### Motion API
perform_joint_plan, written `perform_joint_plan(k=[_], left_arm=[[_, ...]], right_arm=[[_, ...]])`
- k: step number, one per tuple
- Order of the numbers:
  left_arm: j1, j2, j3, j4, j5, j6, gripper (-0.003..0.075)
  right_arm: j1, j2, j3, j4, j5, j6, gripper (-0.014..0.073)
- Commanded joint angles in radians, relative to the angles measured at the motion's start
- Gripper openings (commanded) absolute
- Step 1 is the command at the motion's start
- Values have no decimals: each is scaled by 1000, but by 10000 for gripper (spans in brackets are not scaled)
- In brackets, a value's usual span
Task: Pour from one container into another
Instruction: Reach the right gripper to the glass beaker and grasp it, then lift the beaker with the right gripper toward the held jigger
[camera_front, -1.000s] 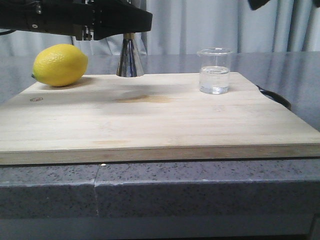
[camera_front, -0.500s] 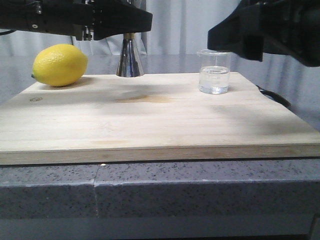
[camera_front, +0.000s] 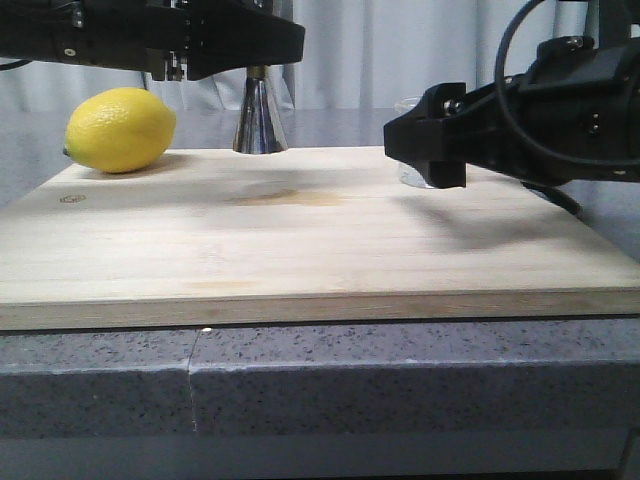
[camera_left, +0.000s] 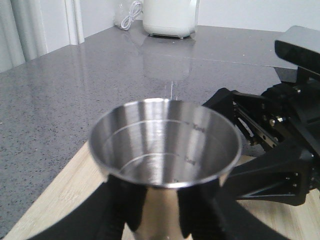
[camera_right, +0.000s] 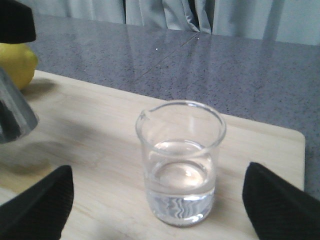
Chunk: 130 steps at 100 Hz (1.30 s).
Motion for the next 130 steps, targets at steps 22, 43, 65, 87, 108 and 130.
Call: perform_joint_plan(k=[22,43,65,87,108,130], left_arm=[[-7,-49,-30,-99,81,-7,211],[-7,-49,-30,-99,81,-7,211],[-7,-49,-30,-99,81,-7,211],[-7,-49,-30,-99,81,-7,211],[-7,-49,-30,-99,81,-7,211],[-7,-49,-30,-99,81,-7,211]], right_arm=[[-43,67,-108,9,-94,-19,617],[-43,99,-138,-9,-83,-19,617],[-43,113,-140,-17,-77,-19,591],[-43,113,-140,-17,-77,-19,365],[-43,113,-140,-17,-73,-19,302],[-43,70,-140,-17,-21,-19,302]])
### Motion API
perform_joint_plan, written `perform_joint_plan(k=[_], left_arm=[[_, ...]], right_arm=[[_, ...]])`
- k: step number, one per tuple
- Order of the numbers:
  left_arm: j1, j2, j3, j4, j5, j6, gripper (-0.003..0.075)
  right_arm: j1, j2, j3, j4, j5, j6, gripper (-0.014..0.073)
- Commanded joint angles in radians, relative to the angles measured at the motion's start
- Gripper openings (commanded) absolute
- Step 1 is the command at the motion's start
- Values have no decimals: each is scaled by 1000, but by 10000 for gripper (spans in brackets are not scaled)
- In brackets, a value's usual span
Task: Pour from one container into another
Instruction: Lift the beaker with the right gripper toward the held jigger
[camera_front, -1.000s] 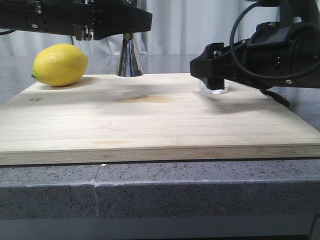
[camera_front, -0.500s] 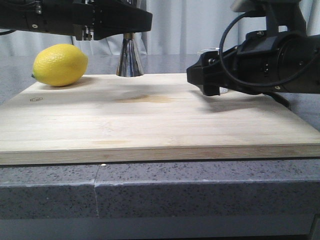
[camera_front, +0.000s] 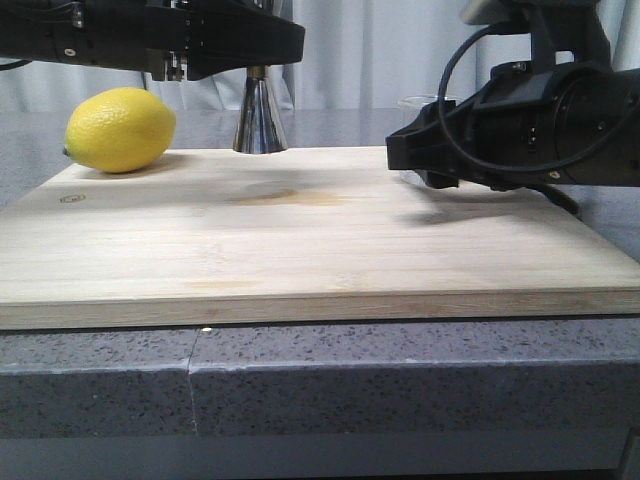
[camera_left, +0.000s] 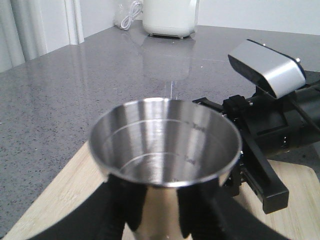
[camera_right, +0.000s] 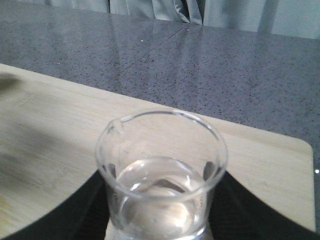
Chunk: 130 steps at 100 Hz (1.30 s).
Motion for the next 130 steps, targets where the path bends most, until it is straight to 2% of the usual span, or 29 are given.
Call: perform_joint_plan(k=[1,20,37,58,72,93,130], left_arm=[[-7,-49,-30,-99,81,-7,211],[-7,-49,-30,-99,81,-7,211],[-7,-49,-30,-99,81,-7,211],[-7,-49,-30,-99,81,-7,211],[-7,-49,-30,-99,81,-7,211],[-7,-49,-30,-99,81,-7,211],[-7,-49,-30,-99,81,-7,211]], right_arm=[[-7,-72,-25,-9,-33,-7,302],[-7,-203,-41,-9,100,-7,302],[-7,-310,-166,-55,415,-7,302],[-2,-344,-423,-89,854,-7,302],[20,-343,-581,-130,1046,-8,302],[74,-343,-755,-130,1227,-105,302],[201,-306,-931,-130,1373,-222,302]])
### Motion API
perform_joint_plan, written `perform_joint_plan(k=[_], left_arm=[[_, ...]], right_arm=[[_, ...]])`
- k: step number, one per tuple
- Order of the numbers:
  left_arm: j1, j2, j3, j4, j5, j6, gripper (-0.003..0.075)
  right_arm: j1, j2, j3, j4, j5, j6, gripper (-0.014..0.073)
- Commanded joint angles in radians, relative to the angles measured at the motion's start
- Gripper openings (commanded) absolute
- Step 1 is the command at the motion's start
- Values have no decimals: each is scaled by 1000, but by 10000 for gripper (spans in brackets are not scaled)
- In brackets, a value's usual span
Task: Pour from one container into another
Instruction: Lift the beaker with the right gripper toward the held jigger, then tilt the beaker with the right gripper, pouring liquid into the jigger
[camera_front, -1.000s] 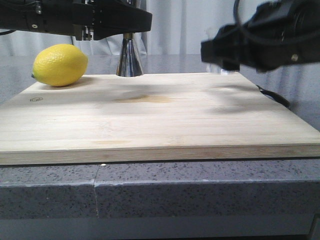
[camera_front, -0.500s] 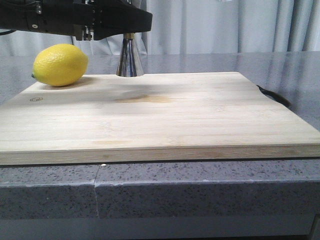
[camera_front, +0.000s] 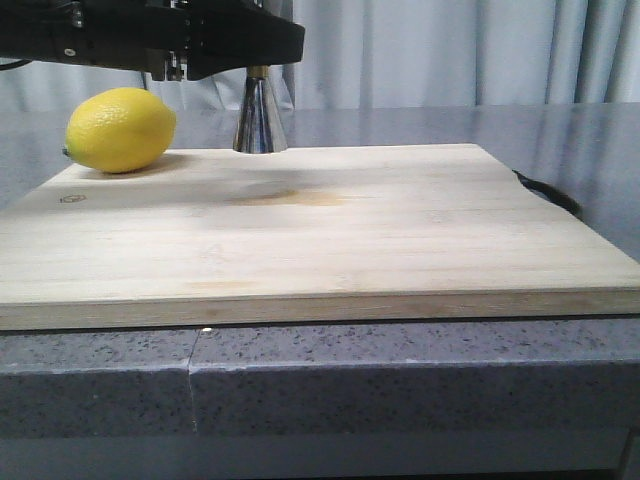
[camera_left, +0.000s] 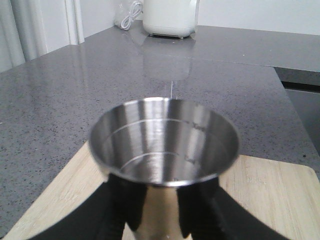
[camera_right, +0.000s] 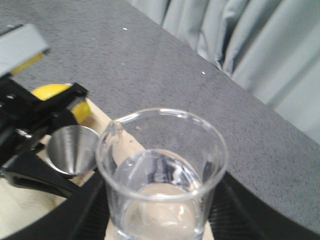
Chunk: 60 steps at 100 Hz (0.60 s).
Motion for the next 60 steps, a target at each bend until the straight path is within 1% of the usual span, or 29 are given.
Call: perform_joint_plan(k=[1,12,23,30,40,60], left_arm=[[-7,-49,-30,-99,81,-7,211],[-7,-49,-30,-99,81,-7,211],[-7,-49,-30,-99,81,-7,211],[-7,-49,-30,-99,81,-7,211],[-7,-49,-30,-99,81,-7,211],[-7,-49,-30,-99,81,-7,211]], right_arm=[[22,-3,-83,-17,-30,-23,302],[42,52,-152,-36,35,-24,302],[61,108,-220,-96,100,-28,302],[66,143,-255,-121,143,-56,302],[66,192,-297,-124,185,-96,302],[66,246,-335,-130,224,-201,302]])
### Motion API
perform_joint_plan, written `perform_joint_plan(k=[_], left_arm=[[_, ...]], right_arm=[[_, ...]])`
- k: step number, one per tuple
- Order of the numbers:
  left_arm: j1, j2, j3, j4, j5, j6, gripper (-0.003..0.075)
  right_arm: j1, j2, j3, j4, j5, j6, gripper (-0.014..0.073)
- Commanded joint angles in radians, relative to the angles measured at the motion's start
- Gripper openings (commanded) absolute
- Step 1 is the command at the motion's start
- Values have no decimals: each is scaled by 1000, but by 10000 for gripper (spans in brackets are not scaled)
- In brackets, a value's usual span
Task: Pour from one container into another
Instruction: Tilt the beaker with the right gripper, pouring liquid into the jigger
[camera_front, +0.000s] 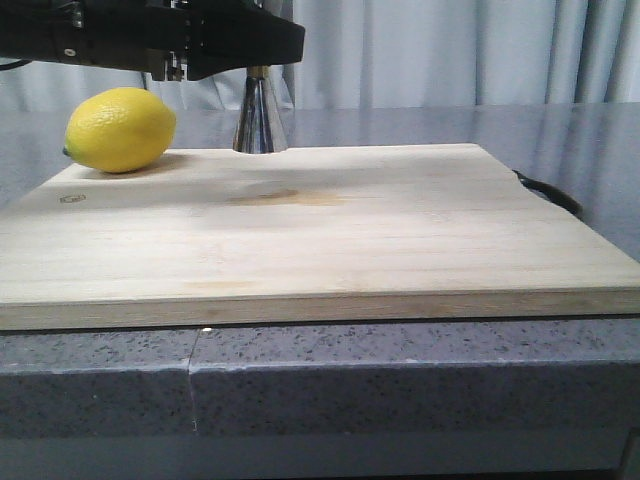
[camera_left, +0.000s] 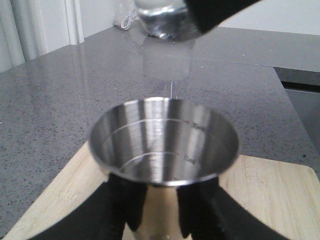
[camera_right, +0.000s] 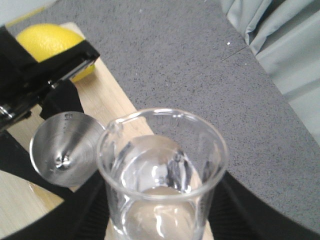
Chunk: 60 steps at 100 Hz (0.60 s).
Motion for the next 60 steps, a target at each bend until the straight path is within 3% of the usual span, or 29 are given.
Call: perform_joint_plan(k=[1,60], left_arm=[[-7,-49,-30,-99,81,-7,211],[-7,-49,-30,-99,81,-7,211]], right_arm=[[1,-25,-43,-28,-42,-67,302],[1,14,-43,-63,6,-262,302]])
